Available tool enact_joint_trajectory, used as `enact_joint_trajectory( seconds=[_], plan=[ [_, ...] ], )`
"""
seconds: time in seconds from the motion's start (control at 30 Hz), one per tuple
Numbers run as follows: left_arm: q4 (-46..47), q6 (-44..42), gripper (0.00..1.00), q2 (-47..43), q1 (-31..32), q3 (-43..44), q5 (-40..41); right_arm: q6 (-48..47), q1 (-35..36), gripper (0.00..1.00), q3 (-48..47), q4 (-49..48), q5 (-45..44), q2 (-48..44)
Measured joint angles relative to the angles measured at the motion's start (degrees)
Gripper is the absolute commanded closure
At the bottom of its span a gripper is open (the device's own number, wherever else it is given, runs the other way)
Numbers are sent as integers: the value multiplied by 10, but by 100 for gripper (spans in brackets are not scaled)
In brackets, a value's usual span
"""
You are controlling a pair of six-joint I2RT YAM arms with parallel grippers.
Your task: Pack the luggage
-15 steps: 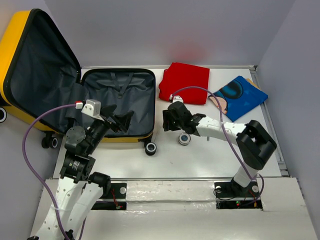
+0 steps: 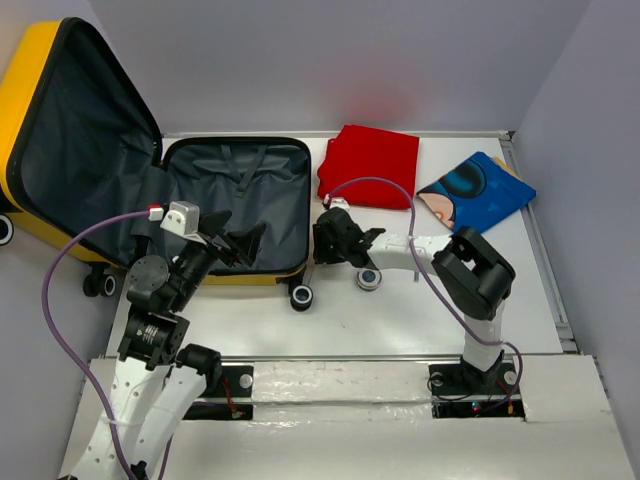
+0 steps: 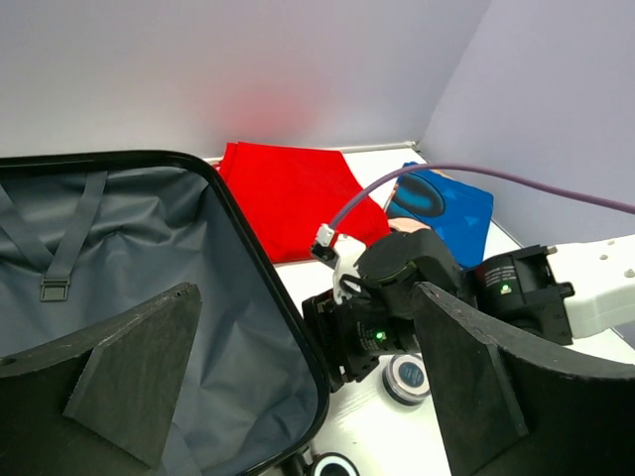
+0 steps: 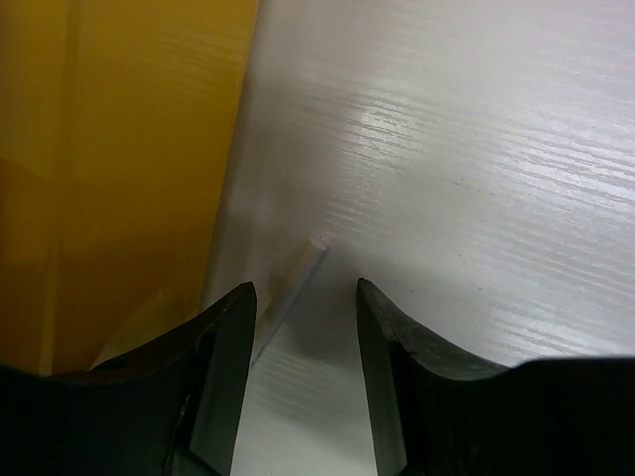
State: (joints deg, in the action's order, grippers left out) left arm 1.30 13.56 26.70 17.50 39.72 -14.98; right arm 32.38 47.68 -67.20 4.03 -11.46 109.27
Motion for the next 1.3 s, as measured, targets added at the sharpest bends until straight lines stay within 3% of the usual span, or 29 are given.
enact_joint_trajectory(
  seconds=[0.33,0.43,0.57,0.67,0.7,0.73,1.0,1.1,1.3],
  plan=[
    [-3,0,1,0,0,0,0,5,15,76,3,-18,-34,17],
    [-5,0,1,-5,0,0,2,-7,17,76,17,-19,-56,9],
    [-5,-1,1,-15,0,0,4,-33,19,66,30,-9,-80,-3],
    [-5,-1,1,-16,0,0,5,-50,19,77,33,5,-94,-8],
    [-6,-1,1,-16,0,0,5,-54,19,88,33,8,-98,-9],
    [-6,-1,1,-16,0,0,5,-56,19,93,33,10,-101,-9],
    [-7,0,1,-16,0,0,6,-54,19,93,34,23,-108,-16],
    [-7,0,1,-16,0,0,9,-52,19,93,48,50,-110,-59],
    [-8,0,1,-16,0,0,16,-54,19,93,61,30,-104,-242]
  ],
)
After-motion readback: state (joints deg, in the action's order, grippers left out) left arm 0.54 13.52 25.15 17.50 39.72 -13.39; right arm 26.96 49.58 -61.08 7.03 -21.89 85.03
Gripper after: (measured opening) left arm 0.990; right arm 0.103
